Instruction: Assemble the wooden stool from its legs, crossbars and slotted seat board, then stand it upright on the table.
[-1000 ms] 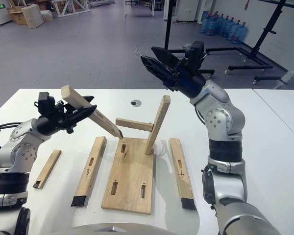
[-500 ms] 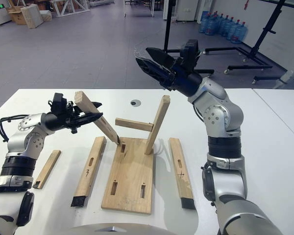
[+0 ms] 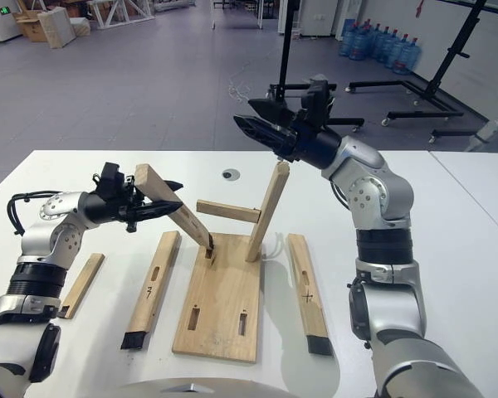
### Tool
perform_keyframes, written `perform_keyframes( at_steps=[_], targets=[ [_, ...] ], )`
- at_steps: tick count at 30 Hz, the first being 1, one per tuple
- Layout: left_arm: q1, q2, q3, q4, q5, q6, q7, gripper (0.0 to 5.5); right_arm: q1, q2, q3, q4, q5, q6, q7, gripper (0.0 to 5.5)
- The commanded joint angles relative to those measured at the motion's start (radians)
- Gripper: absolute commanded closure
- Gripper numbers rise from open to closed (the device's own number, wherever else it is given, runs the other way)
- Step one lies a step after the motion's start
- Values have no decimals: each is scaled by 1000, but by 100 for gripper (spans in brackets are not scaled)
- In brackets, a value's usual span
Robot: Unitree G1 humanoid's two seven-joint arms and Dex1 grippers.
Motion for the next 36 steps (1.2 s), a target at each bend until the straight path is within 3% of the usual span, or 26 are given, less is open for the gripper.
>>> perform_keyframes(
  at_steps=[1, 12, 36],
  targets=[
    [7, 53, -60, -49, 34, 80, -54, 345, -14, -1, -3, -6, -1, 21, -3, 242],
    [79, 191, -100, -246, 39, 256, -24, 345, -15, 6, -14, -17, 18, 62, -14, 242],
    [-144, 361, -306, -350, 151, 427, -62, 345, 90, -33, -16, -117, 9, 80, -38, 242]
  ],
)
